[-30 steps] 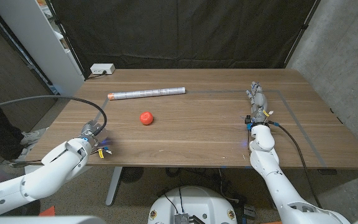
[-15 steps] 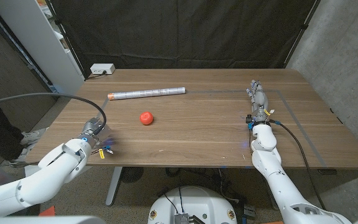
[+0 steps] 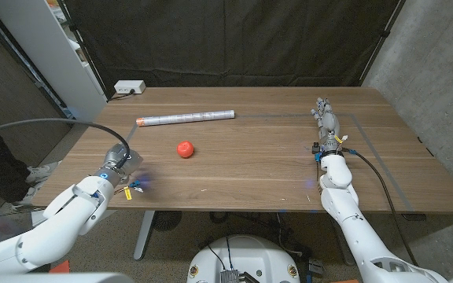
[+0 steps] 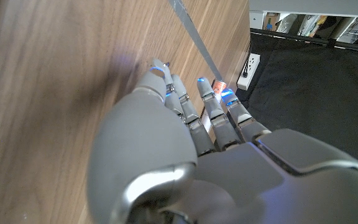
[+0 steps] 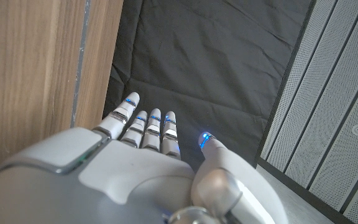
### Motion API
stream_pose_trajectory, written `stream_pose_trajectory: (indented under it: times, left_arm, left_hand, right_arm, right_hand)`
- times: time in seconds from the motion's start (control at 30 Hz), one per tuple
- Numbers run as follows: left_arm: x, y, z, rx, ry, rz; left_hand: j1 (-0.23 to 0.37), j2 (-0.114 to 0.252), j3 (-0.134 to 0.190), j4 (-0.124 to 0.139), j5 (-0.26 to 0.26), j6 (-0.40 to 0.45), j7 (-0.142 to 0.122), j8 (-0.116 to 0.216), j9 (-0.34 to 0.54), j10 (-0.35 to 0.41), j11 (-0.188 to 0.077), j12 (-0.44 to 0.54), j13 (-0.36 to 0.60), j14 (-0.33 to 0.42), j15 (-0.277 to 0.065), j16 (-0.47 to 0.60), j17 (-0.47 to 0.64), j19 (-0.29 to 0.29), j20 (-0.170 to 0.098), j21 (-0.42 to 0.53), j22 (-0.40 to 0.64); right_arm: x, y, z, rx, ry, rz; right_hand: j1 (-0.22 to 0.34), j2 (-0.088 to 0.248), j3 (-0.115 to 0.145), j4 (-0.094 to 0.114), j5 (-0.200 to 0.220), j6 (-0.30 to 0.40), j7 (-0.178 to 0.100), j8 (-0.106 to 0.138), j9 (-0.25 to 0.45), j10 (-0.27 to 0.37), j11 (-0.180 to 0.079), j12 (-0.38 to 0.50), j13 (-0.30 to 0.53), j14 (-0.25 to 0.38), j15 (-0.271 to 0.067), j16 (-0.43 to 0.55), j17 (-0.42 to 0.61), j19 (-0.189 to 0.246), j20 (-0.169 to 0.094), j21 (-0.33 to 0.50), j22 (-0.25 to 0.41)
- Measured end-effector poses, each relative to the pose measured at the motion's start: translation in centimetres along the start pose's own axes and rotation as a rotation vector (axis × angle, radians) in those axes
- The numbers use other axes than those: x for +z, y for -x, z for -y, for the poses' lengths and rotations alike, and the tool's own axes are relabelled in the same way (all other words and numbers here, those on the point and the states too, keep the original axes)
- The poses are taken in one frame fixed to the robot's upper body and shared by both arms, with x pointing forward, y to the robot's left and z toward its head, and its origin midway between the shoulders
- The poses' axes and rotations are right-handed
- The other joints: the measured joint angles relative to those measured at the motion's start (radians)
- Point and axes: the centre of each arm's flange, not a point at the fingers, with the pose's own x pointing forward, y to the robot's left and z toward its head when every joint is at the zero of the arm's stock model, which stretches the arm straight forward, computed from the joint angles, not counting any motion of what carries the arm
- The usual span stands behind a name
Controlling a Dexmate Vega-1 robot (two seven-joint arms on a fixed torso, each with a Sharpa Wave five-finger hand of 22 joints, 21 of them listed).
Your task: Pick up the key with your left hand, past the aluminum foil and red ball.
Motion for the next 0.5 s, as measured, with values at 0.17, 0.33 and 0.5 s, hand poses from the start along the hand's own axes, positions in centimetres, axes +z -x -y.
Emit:
stream_pose_trajectory:
  times: [0.17, 0.33, 0.5]
  left_arm:
    - [-0.2, 0.1, -0.4, 0.032, 0.028, -0.013]
    - [-0.4, 0.3, -0.6, 0.055, 0.051, -0.023]
    - [-0.8, 0.5, -1.0, 0.088, 0.083, -0.036]
  left_hand:
    - [0.005, 0.003, 0.0, 0.0, -0.001, 0.0, 0.0, 0.0, 0.0, 0.0, 0.0, 0.0, 0.0, 0.0, 0.0, 0.002, 0.005, 0.0, 0.0, 0.004, 0.0]
    - [0.005, 0.003, 0.0, 0.0, -0.001, 0.0, 0.0, 0.0, 0.0, 0.0, 0.0, 0.0, 0.0, 0.0, 0.0, 0.003, 0.009, 0.005, -0.005, 0.006, 0.0]
    - [0.005, 0.003, 0.0, 0.0, -0.003, 0.0, 0.0, 0.0, 0.0, 0.005, 0.005, 0.0, 0.003, 0.001, -0.002, 0.007, 0.014, 0.005, -0.005, 0.008, 0.0]
  right_arm:
    - [0.3, -0.2, 0.0, 0.011, 0.01, 0.004]
    - [0.5, -0.5, -0.1, 0.021, 0.018, 0.007]
    - [0.8, -0.7, -0.1, 0.031, 0.026, 0.011]
  right_hand:
    - [0.0, 0.0, 0.0, 0.0, 0.0, 0.011, 0.0, 0.0, 0.0, 0.01, 0.003, 0.0, 0.0, 0.004, 0.004, 0.0, 0.0, 0.003, -0.003, 0.0, 0.0]
    - [0.0, 0.0, 0.0, 0.0, 0.0, 0.016, 0.005, 0.0, 0.0, 0.01, 0.003, 0.0, 0.0, 0.008, 0.0, 0.0, 0.0, 0.013, -0.002, 0.0, 0.0]
    - [0.0, 0.0, 0.0, 0.0, 0.0, 0.016, 0.005, 0.0, 0.0, 0.014, 0.006, 0.0, 0.0, 0.008, 0.001, 0.0, 0.0, 0.014, -0.004, 0.0, 0.0]
